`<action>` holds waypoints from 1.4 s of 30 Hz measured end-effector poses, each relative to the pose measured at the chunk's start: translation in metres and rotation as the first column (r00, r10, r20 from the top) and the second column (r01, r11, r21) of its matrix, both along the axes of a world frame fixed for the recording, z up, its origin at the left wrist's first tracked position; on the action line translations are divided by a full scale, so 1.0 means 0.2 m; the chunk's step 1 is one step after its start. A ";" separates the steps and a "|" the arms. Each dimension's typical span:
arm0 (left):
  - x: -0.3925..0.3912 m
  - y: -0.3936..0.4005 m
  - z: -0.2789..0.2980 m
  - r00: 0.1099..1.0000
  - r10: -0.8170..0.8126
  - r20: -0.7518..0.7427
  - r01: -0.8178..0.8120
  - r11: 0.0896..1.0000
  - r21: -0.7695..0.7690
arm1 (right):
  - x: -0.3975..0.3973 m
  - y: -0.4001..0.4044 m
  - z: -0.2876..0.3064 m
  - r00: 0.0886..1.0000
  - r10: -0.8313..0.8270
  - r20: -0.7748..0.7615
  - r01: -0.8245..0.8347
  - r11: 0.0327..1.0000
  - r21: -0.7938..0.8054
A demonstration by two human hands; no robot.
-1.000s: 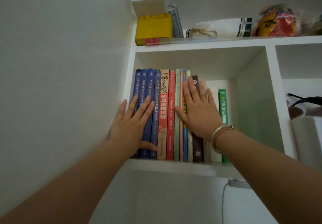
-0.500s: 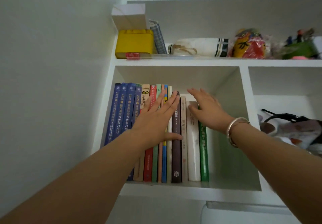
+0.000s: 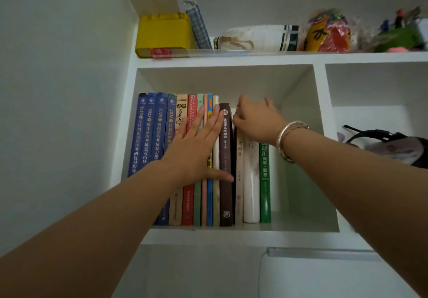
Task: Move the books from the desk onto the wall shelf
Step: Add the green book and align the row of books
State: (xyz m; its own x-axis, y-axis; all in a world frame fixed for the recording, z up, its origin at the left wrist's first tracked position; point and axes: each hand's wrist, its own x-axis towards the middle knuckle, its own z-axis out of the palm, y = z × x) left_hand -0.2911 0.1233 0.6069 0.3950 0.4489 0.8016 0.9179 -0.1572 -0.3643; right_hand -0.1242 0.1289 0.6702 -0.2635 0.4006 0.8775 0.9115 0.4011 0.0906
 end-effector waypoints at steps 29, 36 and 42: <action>0.03 0.05 -0.14 0.998 -0.024 0.058 0.025 1.000 -0.008 | 0.07 -0.03 0.06 0.934 0.329 -0.141 -0.357 0.868 -0.345; 0.04 0.02 -0.15 0.997 -0.034 0.075 0.035 0.999 -0.017 | 0.11 -0.04 0.04 0.899 0.372 -0.232 -0.430 0.850 -0.303; 0.12 0.00 -0.09 0.996 -0.077 0.046 0.077 0.997 0.012 | 0.17 0.08 -0.04 0.964 0.155 -0.217 -0.221 0.919 -0.326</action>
State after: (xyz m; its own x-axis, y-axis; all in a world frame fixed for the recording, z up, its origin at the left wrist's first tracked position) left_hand -0.2673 0.1241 0.5889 0.3907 0.4098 0.8243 0.9190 -0.2245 -0.3240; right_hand -0.0897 0.1454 0.6617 -0.2123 0.6455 0.7337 0.8032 0.5429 -0.2452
